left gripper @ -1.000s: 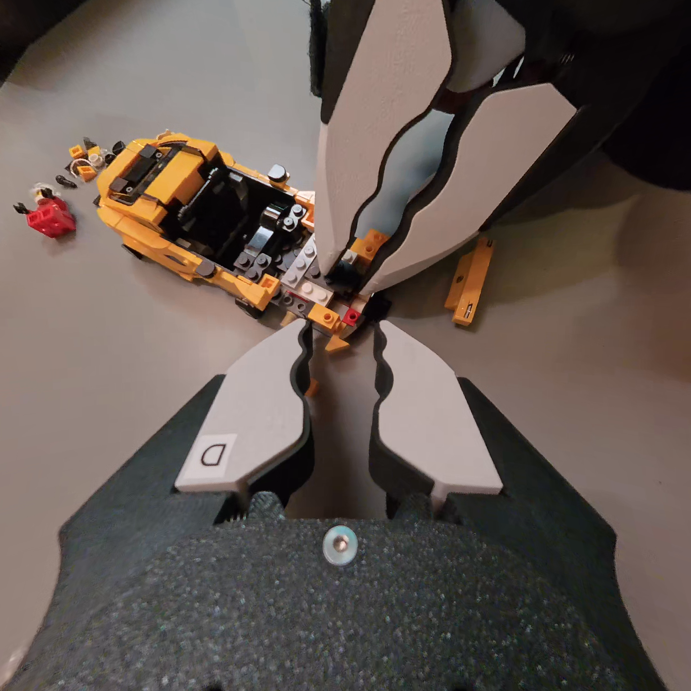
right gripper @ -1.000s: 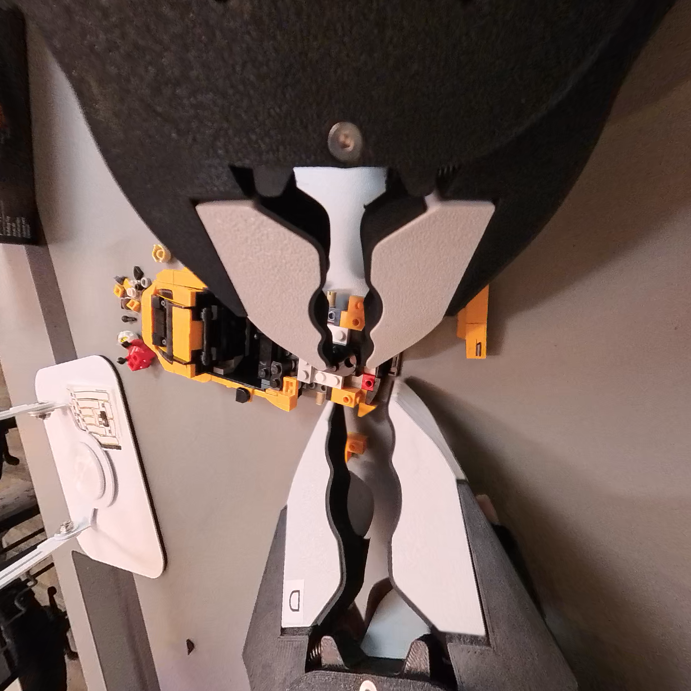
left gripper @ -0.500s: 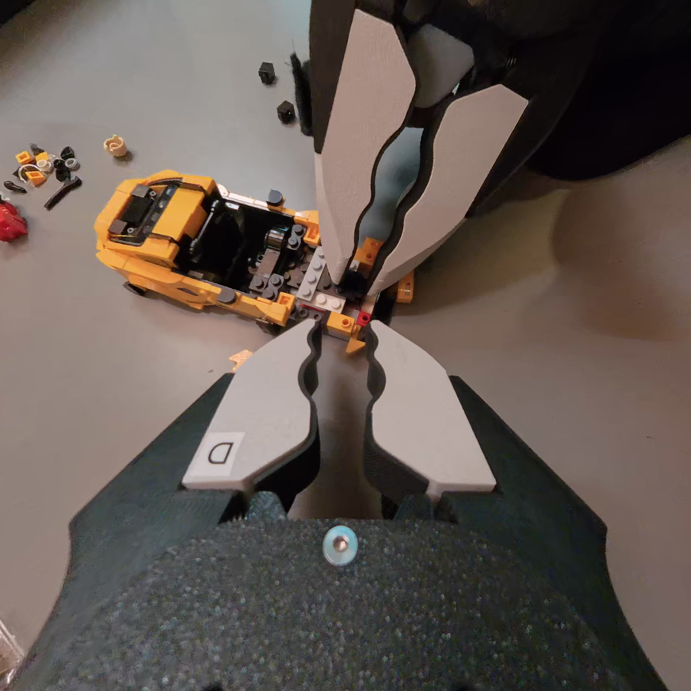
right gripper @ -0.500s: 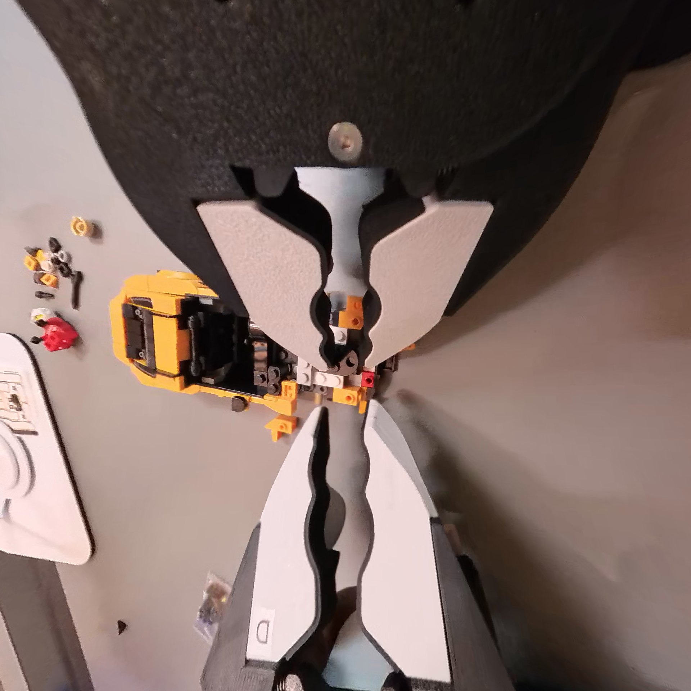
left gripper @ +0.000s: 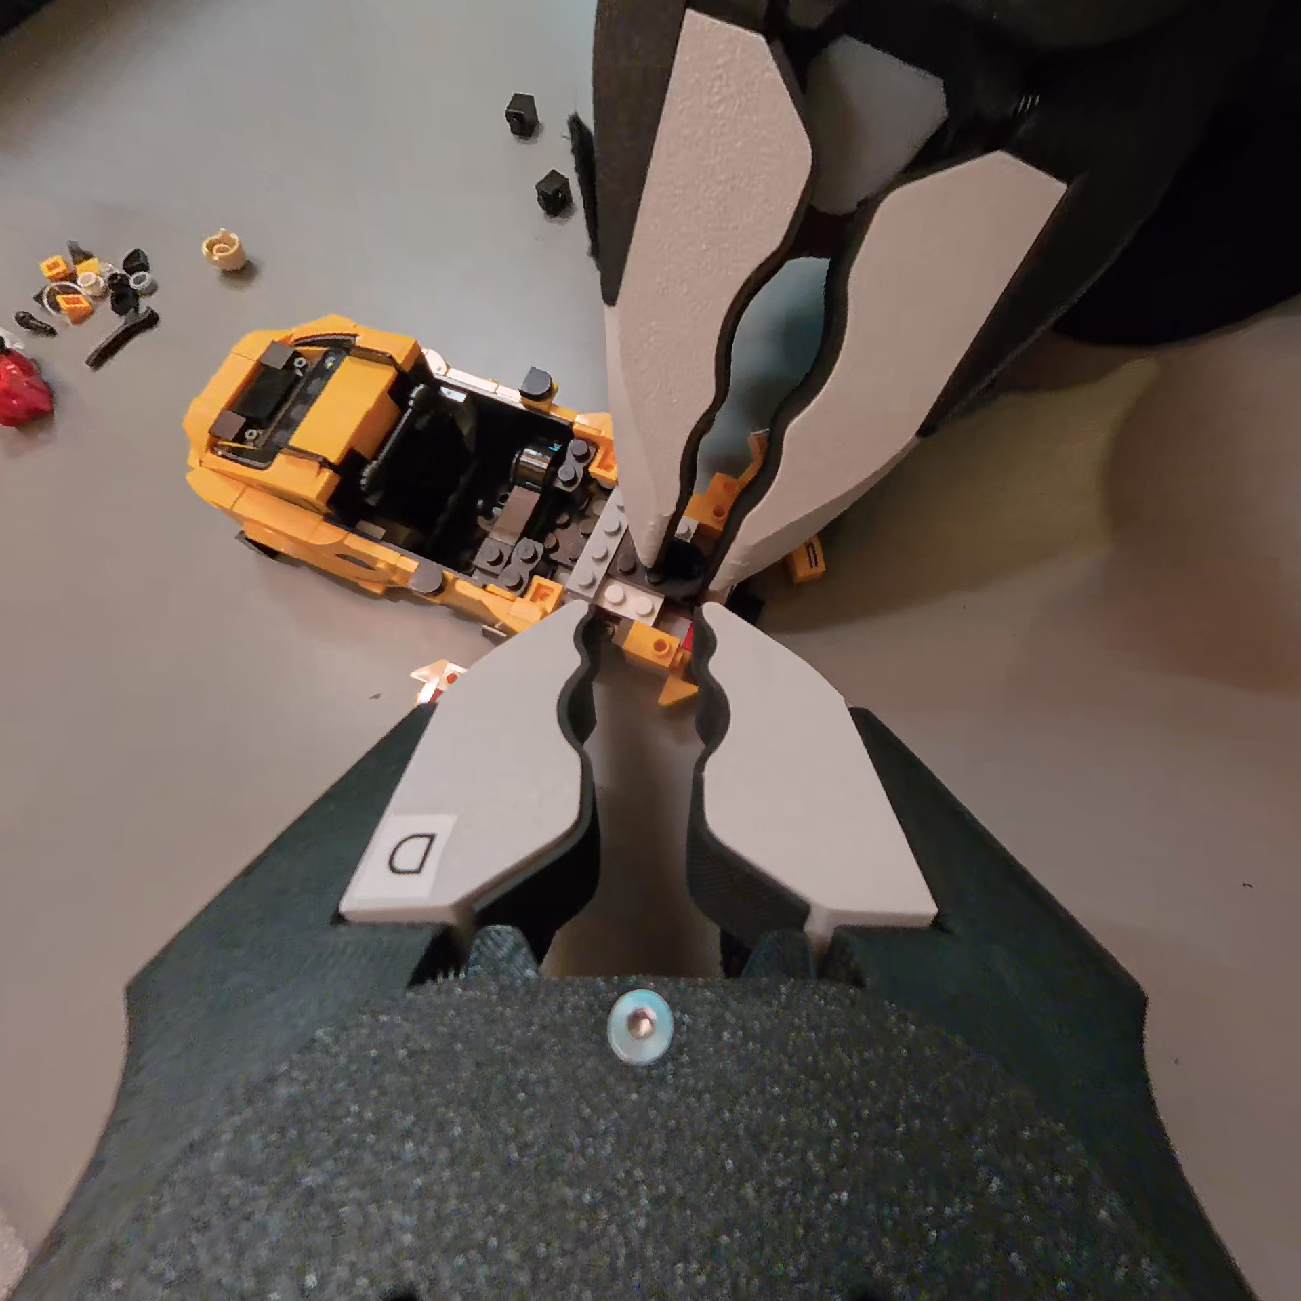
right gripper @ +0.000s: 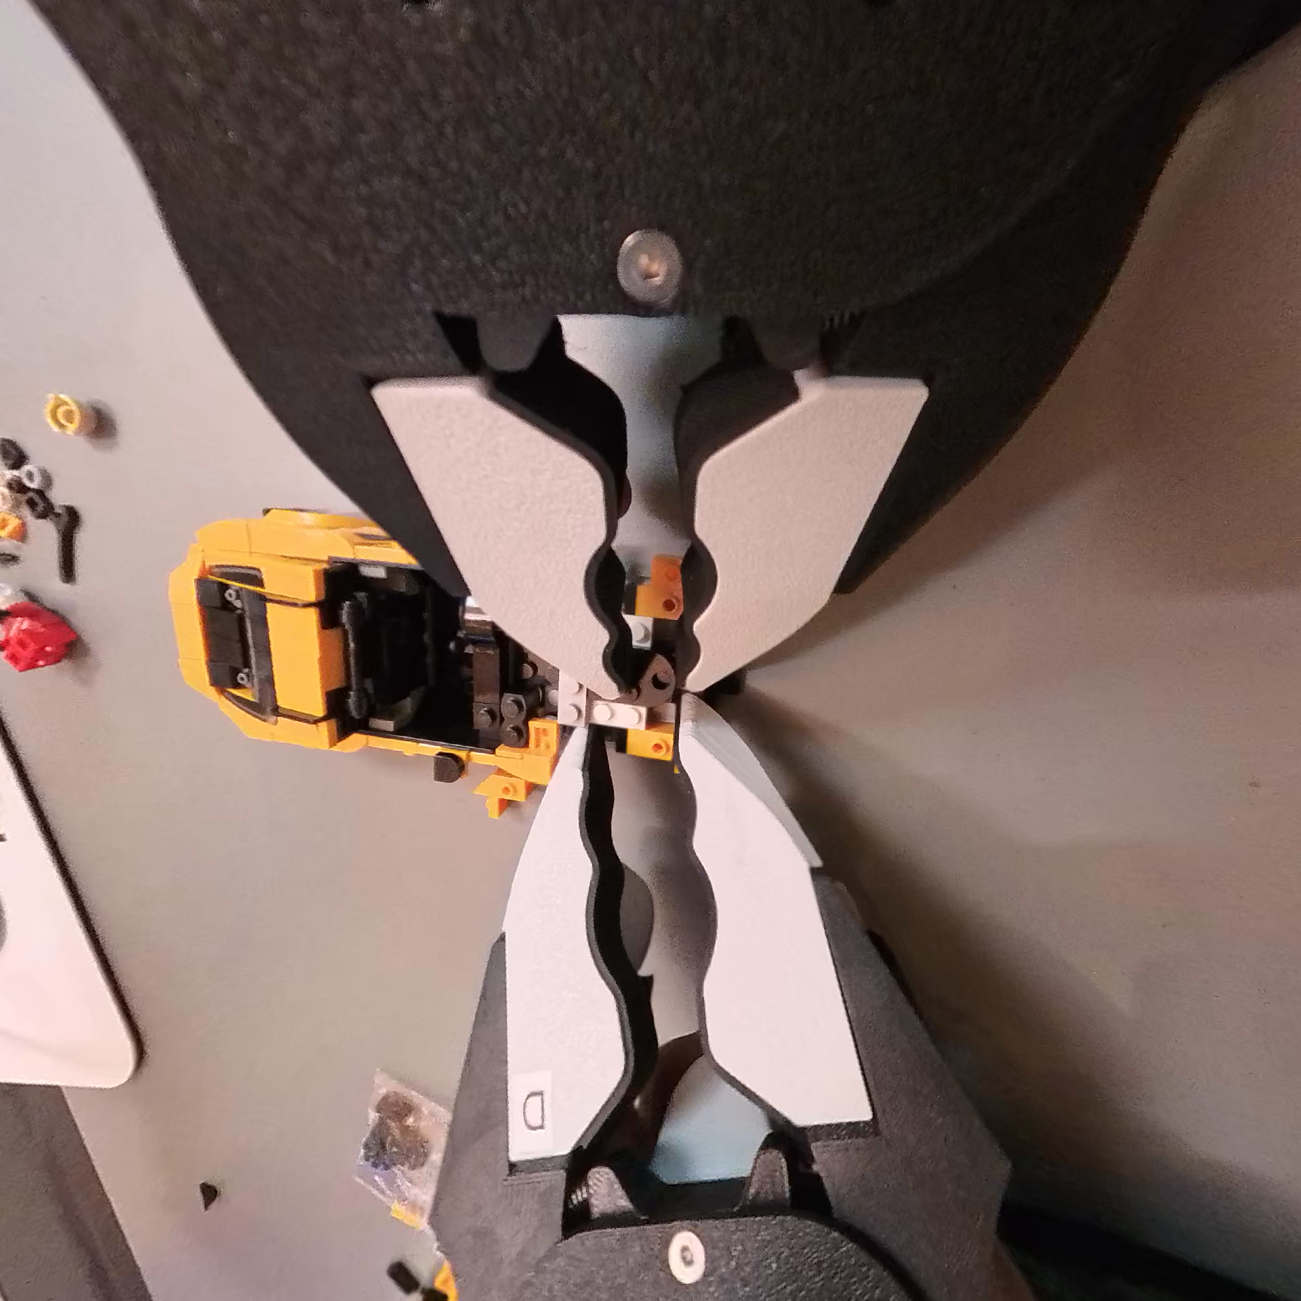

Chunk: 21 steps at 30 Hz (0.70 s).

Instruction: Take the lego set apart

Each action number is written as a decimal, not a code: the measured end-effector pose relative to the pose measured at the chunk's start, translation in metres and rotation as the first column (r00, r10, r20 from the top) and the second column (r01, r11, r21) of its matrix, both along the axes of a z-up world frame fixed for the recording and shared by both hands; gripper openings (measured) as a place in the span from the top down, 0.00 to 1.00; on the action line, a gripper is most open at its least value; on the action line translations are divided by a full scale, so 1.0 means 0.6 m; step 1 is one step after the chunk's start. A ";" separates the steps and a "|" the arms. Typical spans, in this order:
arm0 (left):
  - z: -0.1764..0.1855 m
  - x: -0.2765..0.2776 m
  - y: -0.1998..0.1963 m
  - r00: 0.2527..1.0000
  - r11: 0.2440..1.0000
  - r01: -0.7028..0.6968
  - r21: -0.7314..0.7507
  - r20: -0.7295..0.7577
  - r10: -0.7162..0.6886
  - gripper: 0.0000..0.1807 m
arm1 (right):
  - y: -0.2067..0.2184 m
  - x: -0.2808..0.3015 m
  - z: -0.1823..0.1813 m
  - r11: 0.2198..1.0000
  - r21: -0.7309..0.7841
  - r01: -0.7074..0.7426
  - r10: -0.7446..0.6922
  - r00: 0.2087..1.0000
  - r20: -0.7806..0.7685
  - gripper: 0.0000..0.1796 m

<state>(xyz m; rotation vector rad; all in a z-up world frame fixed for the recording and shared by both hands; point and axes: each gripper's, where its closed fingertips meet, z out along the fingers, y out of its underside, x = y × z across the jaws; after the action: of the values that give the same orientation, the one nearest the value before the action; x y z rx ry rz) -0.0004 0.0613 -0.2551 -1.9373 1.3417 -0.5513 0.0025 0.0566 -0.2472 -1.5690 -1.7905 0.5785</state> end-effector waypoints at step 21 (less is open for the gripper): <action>0.001 -0.003 0.006 0.999 0.999 -0.035 -0.003 0.001 0.035 0.89 | 0.010 0.000 0.011 0.992 0.127 0.017 -0.019 1.000 0.014 0.88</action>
<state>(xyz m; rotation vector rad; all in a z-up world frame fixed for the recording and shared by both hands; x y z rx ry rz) -0.0023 0.0652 -0.2546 -1.9589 1.3047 -0.5370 0.0024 0.0627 -0.2407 -1.5055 -1.7866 0.4362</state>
